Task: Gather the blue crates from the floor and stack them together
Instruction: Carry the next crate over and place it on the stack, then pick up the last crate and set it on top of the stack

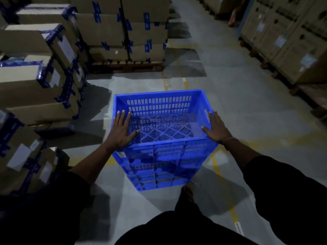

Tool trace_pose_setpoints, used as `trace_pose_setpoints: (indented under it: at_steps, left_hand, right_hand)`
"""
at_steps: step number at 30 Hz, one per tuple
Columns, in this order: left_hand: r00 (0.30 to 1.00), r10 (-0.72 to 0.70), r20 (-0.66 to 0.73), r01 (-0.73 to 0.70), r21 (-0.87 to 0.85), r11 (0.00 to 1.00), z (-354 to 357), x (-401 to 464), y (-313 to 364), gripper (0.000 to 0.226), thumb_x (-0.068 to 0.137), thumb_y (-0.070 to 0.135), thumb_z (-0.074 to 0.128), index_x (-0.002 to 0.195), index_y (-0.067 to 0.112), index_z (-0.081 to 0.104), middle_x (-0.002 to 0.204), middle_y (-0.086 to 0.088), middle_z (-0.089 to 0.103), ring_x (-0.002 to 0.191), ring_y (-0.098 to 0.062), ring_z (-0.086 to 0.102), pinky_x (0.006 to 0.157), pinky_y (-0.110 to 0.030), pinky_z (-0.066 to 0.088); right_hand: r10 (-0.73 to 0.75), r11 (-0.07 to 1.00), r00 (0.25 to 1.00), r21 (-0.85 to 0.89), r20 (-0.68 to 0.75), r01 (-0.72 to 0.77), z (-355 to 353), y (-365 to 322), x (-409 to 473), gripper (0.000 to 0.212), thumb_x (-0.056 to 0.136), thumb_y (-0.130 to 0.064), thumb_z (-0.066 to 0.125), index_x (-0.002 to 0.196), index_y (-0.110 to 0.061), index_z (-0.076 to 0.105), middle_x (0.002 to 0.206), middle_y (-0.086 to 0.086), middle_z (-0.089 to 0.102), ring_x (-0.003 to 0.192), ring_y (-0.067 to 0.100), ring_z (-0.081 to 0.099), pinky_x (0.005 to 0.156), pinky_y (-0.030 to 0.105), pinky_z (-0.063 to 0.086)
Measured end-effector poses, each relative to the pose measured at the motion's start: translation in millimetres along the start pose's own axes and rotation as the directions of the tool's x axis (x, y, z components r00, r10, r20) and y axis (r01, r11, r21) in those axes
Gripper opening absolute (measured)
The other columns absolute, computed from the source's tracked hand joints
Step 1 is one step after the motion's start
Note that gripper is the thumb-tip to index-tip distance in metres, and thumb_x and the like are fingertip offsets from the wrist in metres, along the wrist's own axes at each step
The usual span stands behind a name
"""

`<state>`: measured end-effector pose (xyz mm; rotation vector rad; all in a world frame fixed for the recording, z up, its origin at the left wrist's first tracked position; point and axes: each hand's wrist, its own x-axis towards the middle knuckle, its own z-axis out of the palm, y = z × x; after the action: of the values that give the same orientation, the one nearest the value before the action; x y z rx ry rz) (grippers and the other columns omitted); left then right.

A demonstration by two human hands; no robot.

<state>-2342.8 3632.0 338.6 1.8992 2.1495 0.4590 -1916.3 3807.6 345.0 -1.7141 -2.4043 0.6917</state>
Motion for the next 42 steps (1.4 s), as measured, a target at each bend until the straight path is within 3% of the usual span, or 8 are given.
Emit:
trace_pose_setpoints:
  at_steps: [3,5,12,17,22,31,36,42]
  left_hand:
    - [0.997,0.072,0.033,-0.065,-0.189,0.98,1.6,-0.2,33.0,0.087,0.099,0.064,0.043,0.163,0.029,-0.004,0.169,0.006,-0.018,0.154,-0.014,-0.023,0.127,-0.05,0.0]
    - [0.988,0.139,0.066,-0.115,-0.284,0.952,3.0,1.2,58.5,0.082,0.103,0.053,0.047,0.162,0.03,-0.004,0.168,0.011,-0.018,0.154,-0.011,-0.021,0.127,-0.05,0.007]
    - [0.908,0.418,0.012,-0.38,-0.395,0.836,20.6,8.1,158.6,0.076,0.106,0.046,0.047,0.163,0.028,0.0,0.17,0.012,-0.008,0.157,-0.009,0.001,0.122,-0.037,0.027]
    - [0.798,0.602,-0.031,-0.552,-0.439,0.709,53.1,9.3,227.8,0.075,0.102,0.04,0.054,0.162,0.013,0.016,0.17,-0.001,0.01,0.156,-0.017,0.015,0.117,-0.053,0.036]
    - [0.703,0.71,0.042,-0.618,-0.458,0.639,95.0,-0.8,282.1,0.076,0.101,0.039,0.057,0.161,0.011,0.02,0.169,-0.005,0.015,0.156,-0.021,0.017,0.115,-0.056,0.038]
    - [0.546,0.798,0.256,-0.616,-0.523,0.589,174.4,-75.2,365.1,0.081,0.099,0.044,0.056,0.163,0.023,0.011,0.17,0.005,0.005,0.156,-0.018,0.014,0.114,-0.054,0.039]
    - [0.434,0.797,0.419,-0.524,-0.602,0.602,206.1,-145.0,426.2,0.085,0.098,0.045,0.06,0.163,0.031,0.006,0.17,0.009,0.0,0.141,-0.022,0.044,0.1,-0.04,0.052]
    - [0.301,0.828,0.473,-0.515,-0.65,0.559,241.2,-234.1,495.6,0.086,0.097,0.041,0.064,0.163,0.03,0.009,0.169,0.009,0.007,0.133,-0.018,0.051,0.091,-0.029,0.052]
  right_hand:
    - [0.05,0.993,0.994,0.115,-0.096,-0.039,2.3,3.1,-21.0,0.083,0.098,-0.05,0.051,0.159,-0.017,0.006,0.166,0.009,-0.002,0.154,0.027,-0.001,0.123,0.04,0.007]
    - [0.085,0.981,0.984,0.186,-0.156,-0.055,3.4,5.3,-38.6,0.078,0.099,-0.044,0.051,0.159,-0.013,0.011,0.166,0.012,0.004,0.154,0.025,0.002,0.121,0.036,0.006]
    - [0.197,0.957,0.948,0.258,-0.25,-0.131,9.2,29.5,-109.7,0.077,0.1,-0.048,0.047,0.158,-0.012,0.013,0.165,0.011,0.008,0.153,0.024,0.006,0.123,0.043,0.011]
    - [0.344,0.903,0.893,0.363,-0.29,-0.23,19.1,58.0,-176.0,0.079,0.098,-0.049,0.051,0.158,-0.014,0.014,0.165,0.008,0.009,0.153,0.022,0.009,0.123,0.04,0.012]
    - [0.478,0.836,0.821,0.449,-0.314,-0.315,27.3,97.8,-259.0,0.081,0.096,-0.057,0.048,0.159,-0.018,0.013,0.165,0.006,0.009,0.152,0.023,0.011,0.122,0.044,0.017]
    - [0.734,0.652,0.58,0.607,-0.354,-0.455,53.1,161.3,-445.3,0.081,0.094,-0.063,0.046,0.158,-0.025,0.014,0.165,-0.002,0.009,0.152,0.02,0.011,0.122,0.042,0.017]
    - [0.828,0.549,0.414,0.697,-0.377,-0.461,79.8,184.4,-553.8,0.09,0.088,-0.072,0.046,0.157,-0.022,0.02,0.163,0.002,0.016,0.152,0.019,0.015,0.122,0.047,0.02]
    - [0.904,0.425,0.248,0.781,-0.347,-0.458,110.4,194.6,-684.3,0.088,0.089,-0.071,0.047,0.158,-0.027,0.015,0.163,-0.012,0.009,0.152,0.014,0.011,0.122,0.043,0.017]
